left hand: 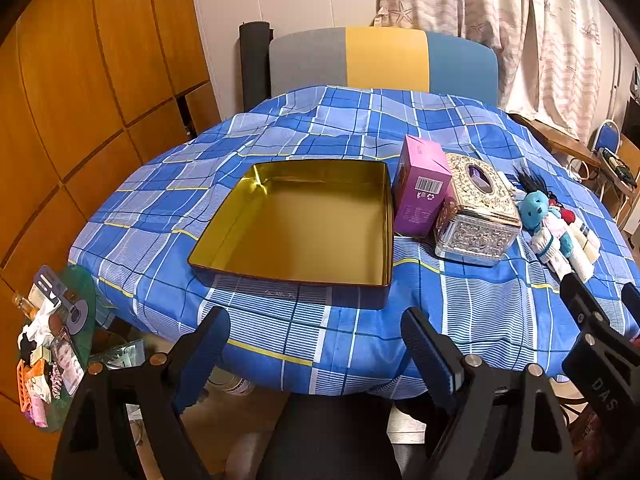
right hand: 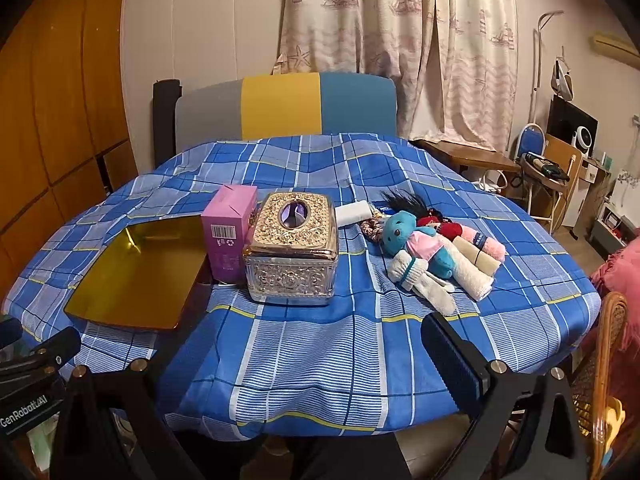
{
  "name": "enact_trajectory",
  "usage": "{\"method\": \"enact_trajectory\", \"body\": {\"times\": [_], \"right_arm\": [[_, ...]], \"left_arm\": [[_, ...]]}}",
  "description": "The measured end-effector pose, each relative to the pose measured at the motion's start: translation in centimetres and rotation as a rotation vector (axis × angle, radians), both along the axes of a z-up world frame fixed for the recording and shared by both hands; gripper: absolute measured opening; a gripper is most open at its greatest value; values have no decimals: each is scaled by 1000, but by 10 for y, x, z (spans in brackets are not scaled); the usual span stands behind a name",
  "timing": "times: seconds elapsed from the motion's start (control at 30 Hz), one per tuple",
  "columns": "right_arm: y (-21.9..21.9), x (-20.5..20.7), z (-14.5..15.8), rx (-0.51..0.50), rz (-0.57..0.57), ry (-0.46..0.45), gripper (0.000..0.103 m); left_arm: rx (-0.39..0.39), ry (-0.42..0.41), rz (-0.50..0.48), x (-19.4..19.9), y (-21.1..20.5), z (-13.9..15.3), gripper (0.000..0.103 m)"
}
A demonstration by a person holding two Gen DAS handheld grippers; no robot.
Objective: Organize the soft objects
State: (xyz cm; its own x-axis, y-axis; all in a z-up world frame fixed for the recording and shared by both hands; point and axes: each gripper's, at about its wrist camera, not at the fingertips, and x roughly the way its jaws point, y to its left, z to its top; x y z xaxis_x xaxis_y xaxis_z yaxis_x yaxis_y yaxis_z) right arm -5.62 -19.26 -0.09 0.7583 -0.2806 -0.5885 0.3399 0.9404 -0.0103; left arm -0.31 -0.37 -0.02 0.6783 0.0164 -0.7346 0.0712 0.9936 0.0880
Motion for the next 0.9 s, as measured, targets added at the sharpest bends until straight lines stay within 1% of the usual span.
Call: {"method": "enact_trajectory", "body": {"times": [0.33, 0.5, 0.67, 0.73, 0.8, 0.9], "right_arm": [[-3, 0, 2, -6, -7, -3, 103], [-7, -1, 7, 12, 3, -38, 103], [-21, -1, 15, 36, 5, -98, 103], [-24, 0, 18, 17, -2, -116, 103], [-27, 1, 18, -21, 1, -142, 103], [-36, 9, 11, -36, 15, -113, 103]], "left_arm": [[-5, 9, -11, 4, -2, -1, 89], [-24, 18, -17, 10, -3, -2, 89], [-97, 68, -57, 20, -5, -8, 89], [-133, 95, -75, 26, -7, -11, 89], [-152, 108, -86, 29, -11, -14, 89], [-180, 135, -123, 34, -20, -19, 89]]}}
